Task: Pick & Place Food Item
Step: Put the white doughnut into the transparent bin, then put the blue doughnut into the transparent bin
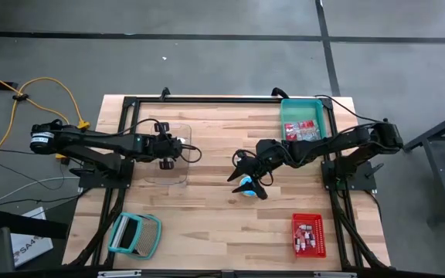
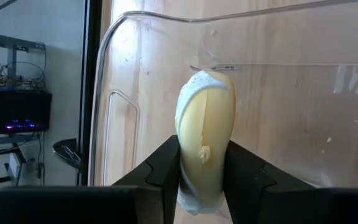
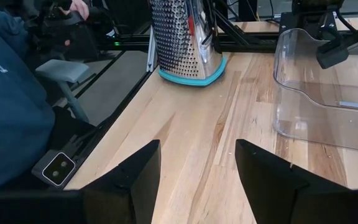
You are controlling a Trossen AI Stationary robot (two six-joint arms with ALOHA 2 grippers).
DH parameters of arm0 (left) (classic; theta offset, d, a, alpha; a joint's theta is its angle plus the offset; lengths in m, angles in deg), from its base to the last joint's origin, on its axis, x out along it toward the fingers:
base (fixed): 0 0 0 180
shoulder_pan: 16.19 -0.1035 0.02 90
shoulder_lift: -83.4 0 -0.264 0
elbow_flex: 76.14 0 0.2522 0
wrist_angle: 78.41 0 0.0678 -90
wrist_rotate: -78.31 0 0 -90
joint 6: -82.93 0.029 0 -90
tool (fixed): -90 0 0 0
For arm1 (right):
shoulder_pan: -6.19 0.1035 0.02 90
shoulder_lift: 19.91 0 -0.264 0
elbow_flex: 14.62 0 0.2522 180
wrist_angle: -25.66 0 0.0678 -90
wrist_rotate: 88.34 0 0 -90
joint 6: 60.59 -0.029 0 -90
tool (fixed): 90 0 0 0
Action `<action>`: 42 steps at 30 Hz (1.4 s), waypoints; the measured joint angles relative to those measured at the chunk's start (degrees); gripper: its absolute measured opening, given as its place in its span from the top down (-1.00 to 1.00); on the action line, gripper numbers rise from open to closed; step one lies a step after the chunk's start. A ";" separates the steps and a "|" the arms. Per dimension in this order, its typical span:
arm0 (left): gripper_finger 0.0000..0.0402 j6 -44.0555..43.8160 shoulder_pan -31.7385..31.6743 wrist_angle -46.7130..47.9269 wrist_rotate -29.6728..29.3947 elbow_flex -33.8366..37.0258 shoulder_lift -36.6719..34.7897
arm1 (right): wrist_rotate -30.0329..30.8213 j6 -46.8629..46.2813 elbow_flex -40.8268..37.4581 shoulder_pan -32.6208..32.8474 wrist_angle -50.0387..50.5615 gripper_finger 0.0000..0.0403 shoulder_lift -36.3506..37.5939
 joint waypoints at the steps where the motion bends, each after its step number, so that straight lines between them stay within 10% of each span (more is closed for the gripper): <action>1: 0.52 -0.06 0.00 -0.04 0.00 -0.01 0.00 | 0.00 0.00 0.00 0.09 0.00 0.03 0.00; 42: 0.09 0.40 -0.52 0.02 3.69 -0.01 -0.04 | 0.24 0.20 0.00 2.22 0.02 0.03 0.00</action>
